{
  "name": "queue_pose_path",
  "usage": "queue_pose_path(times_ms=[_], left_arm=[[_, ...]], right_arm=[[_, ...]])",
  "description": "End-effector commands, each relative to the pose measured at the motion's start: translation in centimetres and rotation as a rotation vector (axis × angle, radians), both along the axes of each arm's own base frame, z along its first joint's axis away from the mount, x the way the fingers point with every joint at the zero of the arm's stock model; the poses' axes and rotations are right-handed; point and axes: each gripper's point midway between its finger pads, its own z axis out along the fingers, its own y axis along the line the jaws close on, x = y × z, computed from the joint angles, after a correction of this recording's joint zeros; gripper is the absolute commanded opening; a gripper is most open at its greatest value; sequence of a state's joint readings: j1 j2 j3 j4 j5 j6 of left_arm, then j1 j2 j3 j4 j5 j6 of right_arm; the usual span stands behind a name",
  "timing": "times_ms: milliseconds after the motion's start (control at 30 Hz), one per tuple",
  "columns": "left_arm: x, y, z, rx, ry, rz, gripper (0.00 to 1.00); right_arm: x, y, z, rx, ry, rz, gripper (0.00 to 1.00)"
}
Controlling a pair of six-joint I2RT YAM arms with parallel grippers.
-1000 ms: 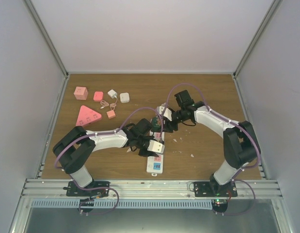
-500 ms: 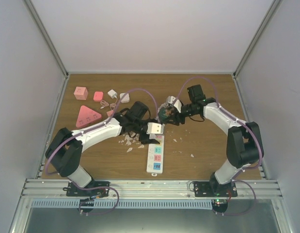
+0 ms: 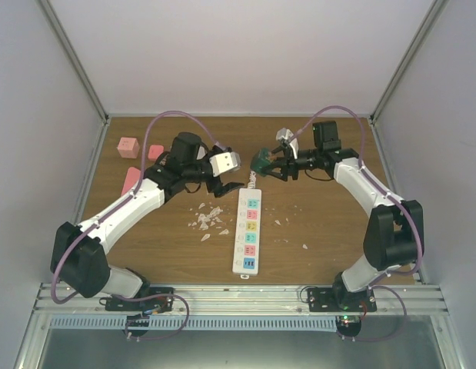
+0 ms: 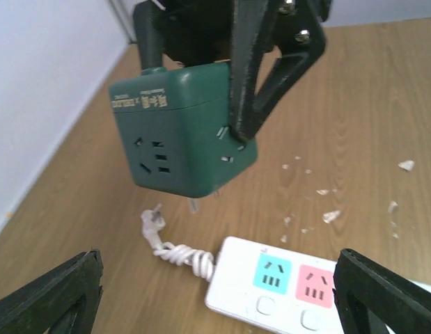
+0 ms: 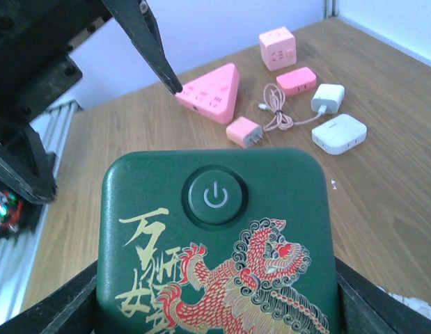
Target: Pull the plug off the socket
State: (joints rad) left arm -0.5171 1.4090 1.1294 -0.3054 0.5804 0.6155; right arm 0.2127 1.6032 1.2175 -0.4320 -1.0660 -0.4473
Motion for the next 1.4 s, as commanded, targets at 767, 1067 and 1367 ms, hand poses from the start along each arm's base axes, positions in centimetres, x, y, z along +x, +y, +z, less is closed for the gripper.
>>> queue_pose_path(times_ms=[767, 1067, 1367], left_arm=[[5.0, -4.7, 3.3, 0.012, -0.267, 0.217, 0.87], [5.6, -5.0, 2.9, 0.037, -0.290, 0.245, 0.62], [5.0, -2.5, 0.9, 0.043, -0.129, 0.197, 0.36]], right_arm=[[-1.0, 2.7, 2.8, 0.265, 0.385, -0.025, 0.25], [-1.0, 3.1, 2.2, 0.268, 0.421, -0.019, 0.30], [-0.3, 2.4, 1.4, 0.219, 0.382, -0.005, 0.91]])
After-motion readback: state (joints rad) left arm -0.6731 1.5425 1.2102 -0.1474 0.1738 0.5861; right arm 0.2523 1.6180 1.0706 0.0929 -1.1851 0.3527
